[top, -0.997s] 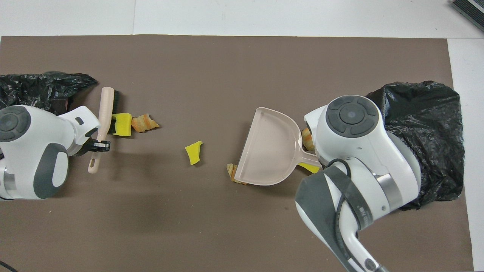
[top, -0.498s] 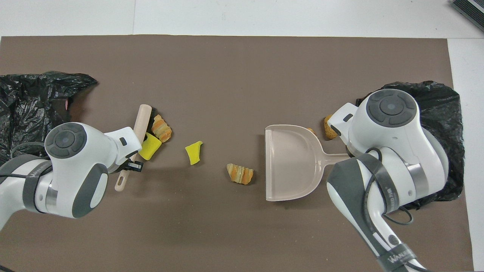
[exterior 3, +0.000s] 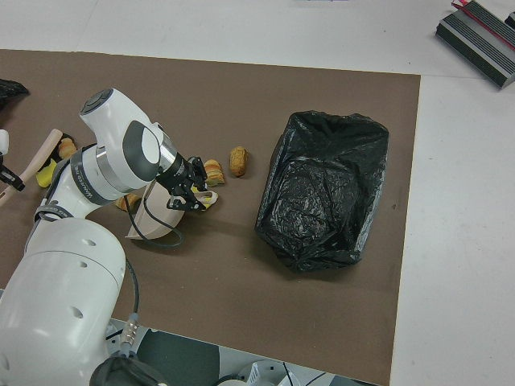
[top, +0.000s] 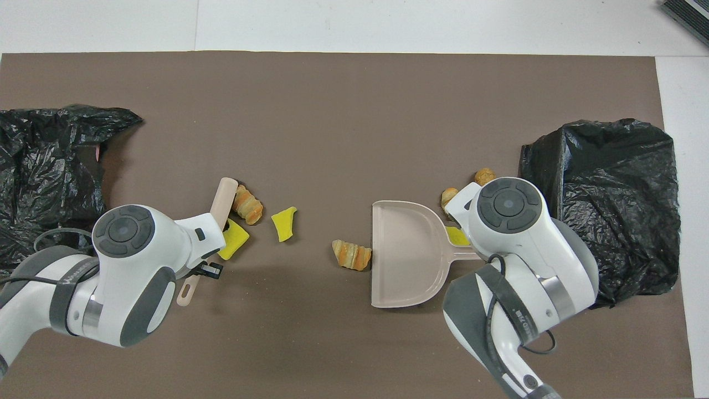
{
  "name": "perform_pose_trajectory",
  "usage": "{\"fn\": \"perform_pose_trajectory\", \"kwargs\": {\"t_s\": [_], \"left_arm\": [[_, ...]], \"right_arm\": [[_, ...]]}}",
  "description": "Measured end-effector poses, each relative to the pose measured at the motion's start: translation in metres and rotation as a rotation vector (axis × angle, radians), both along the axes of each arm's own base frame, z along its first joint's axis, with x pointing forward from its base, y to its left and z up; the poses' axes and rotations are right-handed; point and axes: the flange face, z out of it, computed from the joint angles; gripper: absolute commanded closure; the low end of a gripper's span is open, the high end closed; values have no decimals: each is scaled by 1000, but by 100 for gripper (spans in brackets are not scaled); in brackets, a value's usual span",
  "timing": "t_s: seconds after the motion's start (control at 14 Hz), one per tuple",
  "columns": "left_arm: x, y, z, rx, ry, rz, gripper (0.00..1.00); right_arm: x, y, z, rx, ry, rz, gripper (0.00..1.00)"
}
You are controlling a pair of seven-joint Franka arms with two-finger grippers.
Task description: Sweep and dump trash in bin
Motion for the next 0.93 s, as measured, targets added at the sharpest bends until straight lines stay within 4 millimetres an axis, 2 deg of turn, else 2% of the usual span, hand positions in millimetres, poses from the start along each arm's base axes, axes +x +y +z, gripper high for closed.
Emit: {"fn": "perform_pose_trajectory", "kwargs": {"t_s": [0.14,0.43,0.64,0.93], "left_arm": [[-7,-15,0,7,4,-10,100],[-21,-46,0,-5,9,11,100],[-41,-84,3,-53,31,75,100],[-63,-122,5,-103,63,133,100]], "right_arm": [[-2,6,-5,3,-21,-17,100],[-11,35,-13,-2,-58,-65,100],[-19,53,-13,8,-74,-101,100],[-27,70,-14,33,-70,-120,100]]}}
